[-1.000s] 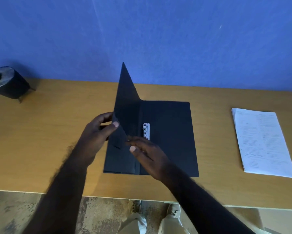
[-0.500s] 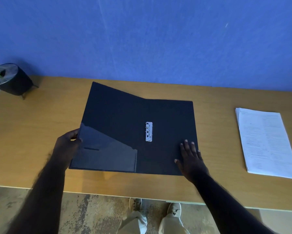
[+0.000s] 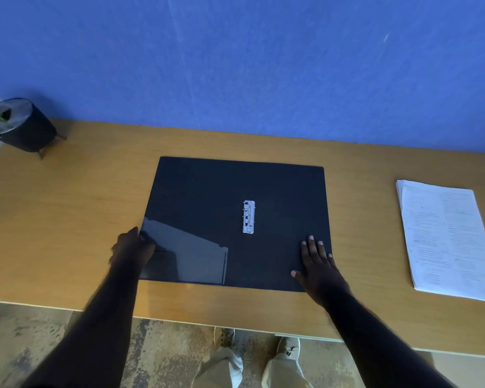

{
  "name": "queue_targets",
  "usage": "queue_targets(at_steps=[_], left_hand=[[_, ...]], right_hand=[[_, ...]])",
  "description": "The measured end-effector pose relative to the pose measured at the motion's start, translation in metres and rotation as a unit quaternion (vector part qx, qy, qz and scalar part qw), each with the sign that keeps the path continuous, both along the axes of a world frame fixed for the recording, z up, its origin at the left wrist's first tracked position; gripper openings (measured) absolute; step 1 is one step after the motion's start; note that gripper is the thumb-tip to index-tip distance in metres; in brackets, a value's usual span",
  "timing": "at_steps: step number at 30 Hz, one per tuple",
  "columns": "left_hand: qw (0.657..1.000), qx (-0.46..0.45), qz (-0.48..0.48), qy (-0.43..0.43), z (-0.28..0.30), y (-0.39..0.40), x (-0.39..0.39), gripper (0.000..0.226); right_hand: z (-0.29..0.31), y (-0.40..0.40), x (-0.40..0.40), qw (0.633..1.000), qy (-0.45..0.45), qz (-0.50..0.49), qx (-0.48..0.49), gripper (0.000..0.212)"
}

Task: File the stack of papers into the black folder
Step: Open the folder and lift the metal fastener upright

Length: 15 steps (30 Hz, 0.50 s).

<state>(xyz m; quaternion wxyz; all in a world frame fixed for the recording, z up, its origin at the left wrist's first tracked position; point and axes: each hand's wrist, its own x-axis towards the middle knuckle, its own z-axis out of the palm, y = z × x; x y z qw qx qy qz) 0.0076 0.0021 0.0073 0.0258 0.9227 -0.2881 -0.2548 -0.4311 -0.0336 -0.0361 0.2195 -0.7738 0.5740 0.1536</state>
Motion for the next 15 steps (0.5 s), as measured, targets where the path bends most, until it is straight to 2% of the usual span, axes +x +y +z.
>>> queue_targets(at_steps=[3,7,9,15], left_hand=[[0.998,0.002,-0.056,-0.009,0.003,-0.022,-0.036,0.050],[0.972,-0.064,-0.212,0.081,0.006,-0.051,-0.098,0.067],[0.957,-0.084,-0.261,0.100,0.004,-0.067,-0.121,0.075],[0.958,-0.033,-0.277,0.073,-0.002,-0.099,-0.145,0.093]], right_hand=[[-0.001,0.001,0.001,1.000,0.005,0.004,-0.006,0.083],[-0.003,0.002,-0.001,1.000,0.011,0.013,-0.014,0.083],[-0.004,0.002,-0.002,1.000,0.013,0.016,-0.017,0.082],[-0.004,0.002,-0.002,1.000,0.016,0.017,-0.020,0.083]])
